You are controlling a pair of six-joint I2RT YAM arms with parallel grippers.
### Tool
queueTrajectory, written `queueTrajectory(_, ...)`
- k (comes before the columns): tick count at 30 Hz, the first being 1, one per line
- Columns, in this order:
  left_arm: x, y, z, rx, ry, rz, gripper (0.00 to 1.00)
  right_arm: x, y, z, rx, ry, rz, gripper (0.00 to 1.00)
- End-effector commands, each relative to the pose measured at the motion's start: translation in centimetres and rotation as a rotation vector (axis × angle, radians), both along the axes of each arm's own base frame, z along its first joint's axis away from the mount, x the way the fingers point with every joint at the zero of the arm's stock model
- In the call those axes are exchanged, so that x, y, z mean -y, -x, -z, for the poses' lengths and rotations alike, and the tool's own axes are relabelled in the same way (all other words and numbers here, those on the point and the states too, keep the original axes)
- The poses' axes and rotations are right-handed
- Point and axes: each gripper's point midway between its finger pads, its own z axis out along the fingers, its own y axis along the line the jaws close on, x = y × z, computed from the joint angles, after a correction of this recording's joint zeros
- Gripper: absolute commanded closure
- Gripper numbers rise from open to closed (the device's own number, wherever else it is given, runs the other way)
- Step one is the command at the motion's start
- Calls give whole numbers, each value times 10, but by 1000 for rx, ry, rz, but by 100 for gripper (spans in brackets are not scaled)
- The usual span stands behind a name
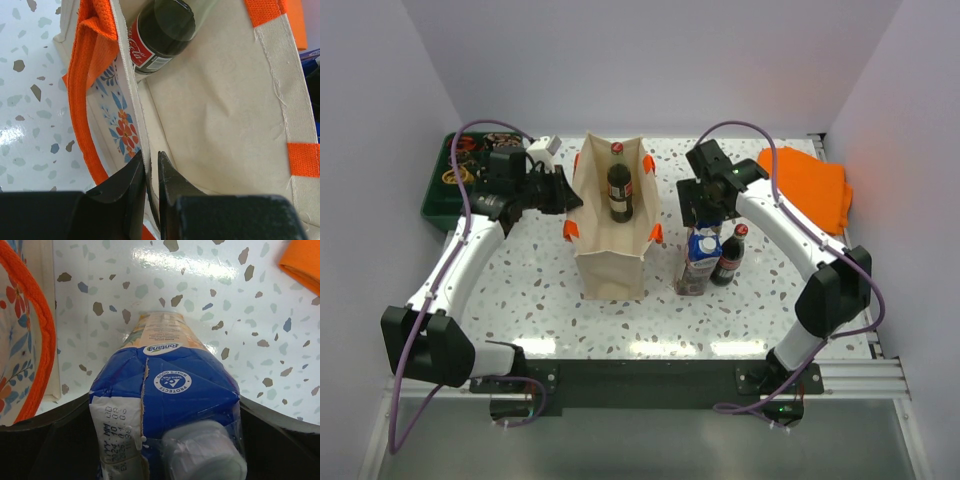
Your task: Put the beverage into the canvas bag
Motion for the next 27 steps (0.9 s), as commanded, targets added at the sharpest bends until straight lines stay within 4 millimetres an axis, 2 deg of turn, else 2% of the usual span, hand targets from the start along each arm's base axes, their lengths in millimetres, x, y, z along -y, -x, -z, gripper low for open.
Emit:
queueTrajectory(1,1,5,-8,27,15,13,81,-4,-3,1,8,-28,13,24)
queueTrajectory(3,1,5,-8,28,14,12,81,-5,-3,-1,12,-32,12,32)
queueTrajectory(4,1,5,-7,26,14,12,81,-4,-2,0,9,-29,11,41)
queueTrajectory(9,1,4,-6,25,14,10,81,-2,-4,-7,25,-23,18,62)
queueTrajectory(13,1,4,-7,28,17,8,81,-2,-8,-19,55,-30,25,83)
queueTrajectory(18,1,4,-8,29,19,7,81,-2,-12,-41,117,-51,30,89)
queueTrajectory(21,1,4,-9,33,21,6,81,1,-18,-53,162,-51,46,97)
queueTrajectory(27,1,3,-10,38,20,4,81,-3,-27,-77,215,-75,52,100)
